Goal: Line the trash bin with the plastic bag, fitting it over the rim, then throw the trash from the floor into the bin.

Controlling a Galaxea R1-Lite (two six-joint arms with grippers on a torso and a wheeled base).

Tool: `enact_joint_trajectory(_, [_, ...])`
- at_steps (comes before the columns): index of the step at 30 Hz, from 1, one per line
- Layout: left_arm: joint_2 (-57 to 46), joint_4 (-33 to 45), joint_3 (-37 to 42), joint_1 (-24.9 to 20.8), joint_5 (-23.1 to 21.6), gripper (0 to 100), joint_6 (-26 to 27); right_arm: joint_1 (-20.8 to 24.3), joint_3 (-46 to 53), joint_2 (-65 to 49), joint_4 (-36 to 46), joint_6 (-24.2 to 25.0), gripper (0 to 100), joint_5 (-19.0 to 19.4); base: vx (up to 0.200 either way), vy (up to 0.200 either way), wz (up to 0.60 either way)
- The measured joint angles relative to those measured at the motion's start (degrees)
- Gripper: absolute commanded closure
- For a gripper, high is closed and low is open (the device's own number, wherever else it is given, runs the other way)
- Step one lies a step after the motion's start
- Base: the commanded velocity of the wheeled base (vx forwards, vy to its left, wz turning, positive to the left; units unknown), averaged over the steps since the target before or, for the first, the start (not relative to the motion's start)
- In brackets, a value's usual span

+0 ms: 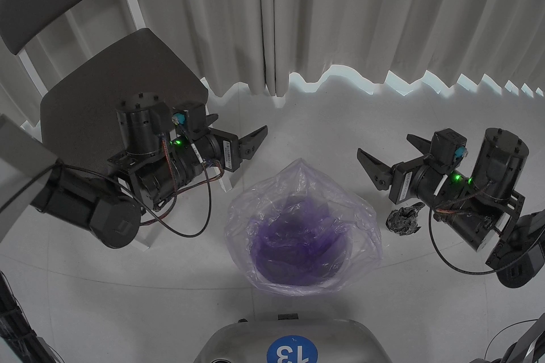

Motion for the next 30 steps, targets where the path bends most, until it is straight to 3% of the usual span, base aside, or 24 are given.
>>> enact_joint_trajectory(3, [4.1, -7.9, -0.9, -0.3, -0.2, 0, -0.1, 0.0, -2.8, 0.7, 1.4, -0.4, 0, 1.5, 0.000, 0.000, 0.00])
enact_joint_trajectory(8, [8.6, -11.8, -1.6, -1.5, 0.5, 0, 0.0, -0.3, -5.3, 3.8, -0.9, 1.5, 0, 2.5, 0.000, 0.000, 0.00])
enact_joint_trajectory(15, [5.8, -2.4, -1.6, -1.4, 4.4, 0, 0.5, -0.8, -4.2, 6.5, -5.9, 3.3, 0, 2.5, 0.000, 0.000, 0.00])
enact_joint_trajectory(19, [1.5, -0.2, -0.1, -1.9, 12.6, 0, 0.7, -0.9, -3.3, 6.9, -6.7, 3.7, 0, 2.5, 0.000, 0.000, 0.00])
enact_joint_trajectory(21, [-0.9, 0.9, 0.8, -2.6, 14.6, 0, 1.0, -1.0, -3.0, 7.0, -6.9, 4.0, 0, 2.6, 0.000, 0.000, 0.00])
enact_joint_trajectory(30, [-4.0, 5.6, -1.6, -3.8, 14.2, 0, 2.7, -1.4, -2.9, 7.3, -7.2, 4.2, 0, 2.9, 0.000, 0.000, 0.00])
